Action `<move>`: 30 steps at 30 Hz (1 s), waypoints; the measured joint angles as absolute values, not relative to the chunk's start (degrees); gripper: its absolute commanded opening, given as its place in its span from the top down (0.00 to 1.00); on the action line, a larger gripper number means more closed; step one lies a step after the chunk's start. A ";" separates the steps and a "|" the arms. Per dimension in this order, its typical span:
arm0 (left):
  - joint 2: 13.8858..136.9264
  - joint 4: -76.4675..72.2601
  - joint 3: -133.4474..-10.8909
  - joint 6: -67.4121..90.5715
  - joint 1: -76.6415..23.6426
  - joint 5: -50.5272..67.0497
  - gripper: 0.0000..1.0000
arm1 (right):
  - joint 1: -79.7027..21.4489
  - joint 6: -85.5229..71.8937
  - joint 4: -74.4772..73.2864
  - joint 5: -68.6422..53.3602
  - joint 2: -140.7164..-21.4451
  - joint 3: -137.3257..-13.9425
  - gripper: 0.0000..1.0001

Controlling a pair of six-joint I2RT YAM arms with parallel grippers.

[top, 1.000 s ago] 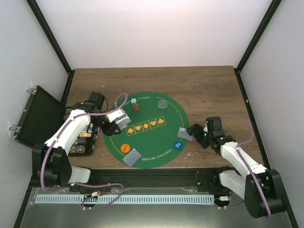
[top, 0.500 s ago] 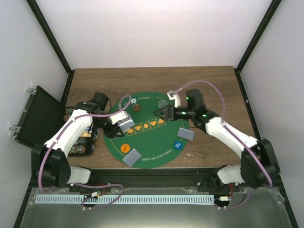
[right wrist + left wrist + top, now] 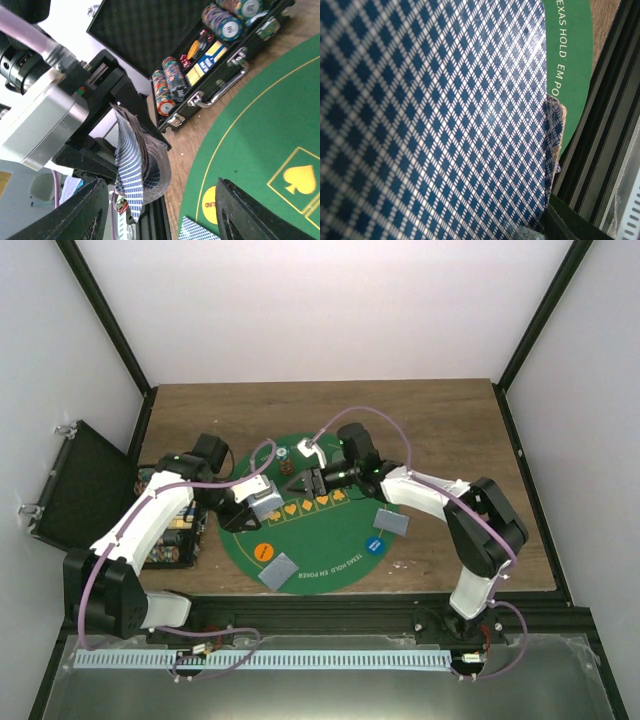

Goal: Distribute texas hold em gaming equipment

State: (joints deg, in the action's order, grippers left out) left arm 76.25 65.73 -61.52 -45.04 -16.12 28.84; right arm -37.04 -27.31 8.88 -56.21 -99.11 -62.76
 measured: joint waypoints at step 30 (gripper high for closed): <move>76.27 64.86 -61.45 -44.99 -16.12 28.45 0.53 | -39.59 -27.66 7.60 -56.53 -98.52 -65.95 0.99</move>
State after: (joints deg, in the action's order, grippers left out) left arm 76.27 64.86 -61.45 -44.99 -16.12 28.45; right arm -39.59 -27.66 7.60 -56.53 -98.52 -65.95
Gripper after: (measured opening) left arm 0.474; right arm 0.019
